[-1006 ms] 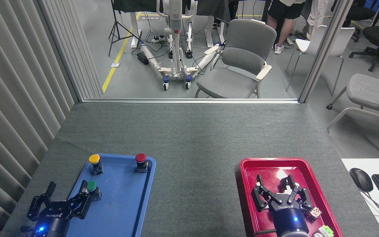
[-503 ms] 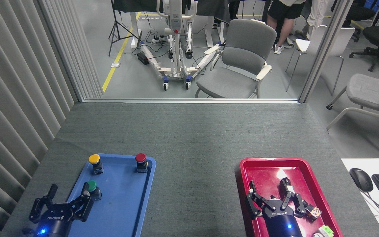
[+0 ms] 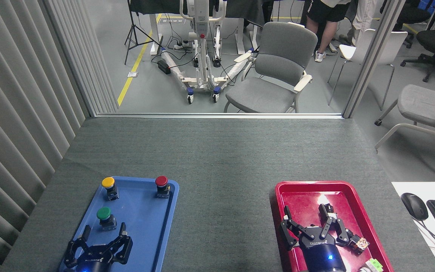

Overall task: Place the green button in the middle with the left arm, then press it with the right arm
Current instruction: 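Close the left hand fingers around the green button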

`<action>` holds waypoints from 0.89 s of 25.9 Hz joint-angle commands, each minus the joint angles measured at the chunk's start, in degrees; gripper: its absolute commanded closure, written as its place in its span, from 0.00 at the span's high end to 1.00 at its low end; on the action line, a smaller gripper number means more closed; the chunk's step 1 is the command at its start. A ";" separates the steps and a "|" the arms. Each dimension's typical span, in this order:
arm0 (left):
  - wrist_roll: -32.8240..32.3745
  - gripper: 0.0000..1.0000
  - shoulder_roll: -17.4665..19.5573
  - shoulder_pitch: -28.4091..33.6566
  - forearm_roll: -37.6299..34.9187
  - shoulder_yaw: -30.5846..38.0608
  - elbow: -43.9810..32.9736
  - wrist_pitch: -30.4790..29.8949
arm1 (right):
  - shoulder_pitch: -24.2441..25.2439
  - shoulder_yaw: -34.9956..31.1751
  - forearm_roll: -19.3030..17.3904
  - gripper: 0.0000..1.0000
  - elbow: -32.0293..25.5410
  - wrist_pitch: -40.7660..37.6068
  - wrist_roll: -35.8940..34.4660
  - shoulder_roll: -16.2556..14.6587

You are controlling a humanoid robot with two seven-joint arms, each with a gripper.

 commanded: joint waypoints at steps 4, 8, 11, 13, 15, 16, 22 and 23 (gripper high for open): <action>4.06 0.99 0.98 -5.71 -0.89 -0.05 11.91 0.39 | 0.25 0.16 0.03 1.00 -0.34 -0.53 0.23 0.00; 4.23 0.99 0.98 -9.23 -1.06 -0.13 17.10 0.39 | -0.27 0.16 0.29 1.00 -0.26 -0.45 0.40 -0.18; 4.15 0.98 1.15 -11.43 -1.42 -0.13 19.29 0.92 | 0.34 0.16 0.99 1.00 -0.26 -0.27 0.40 -0.27; 4.06 0.97 1.51 -12.57 -1.59 -0.13 20.08 1.09 | 0.69 0.16 1.43 1.00 -0.26 -0.36 0.40 -0.09; 4.15 0.85 1.59 -13.54 -1.77 -0.13 21.58 1.18 | 0.69 0.16 1.52 1.00 0.01 -0.36 0.40 0.00; 4.23 0.63 1.59 -13.89 -1.86 -0.13 22.37 1.18 | 0.52 0.16 1.52 1.00 0.27 -0.27 0.40 0.00; 6.08 0.04 2.12 -14.15 -1.86 -0.13 24.13 1.27 | 0.34 0.51 1.52 1.00 0.36 -0.18 0.58 0.96; 6.34 0.00 2.47 -14.15 -1.77 -0.13 24.13 1.27 | 0.43 0.51 1.52 1.00 0.36 -0.18 0.58 0.96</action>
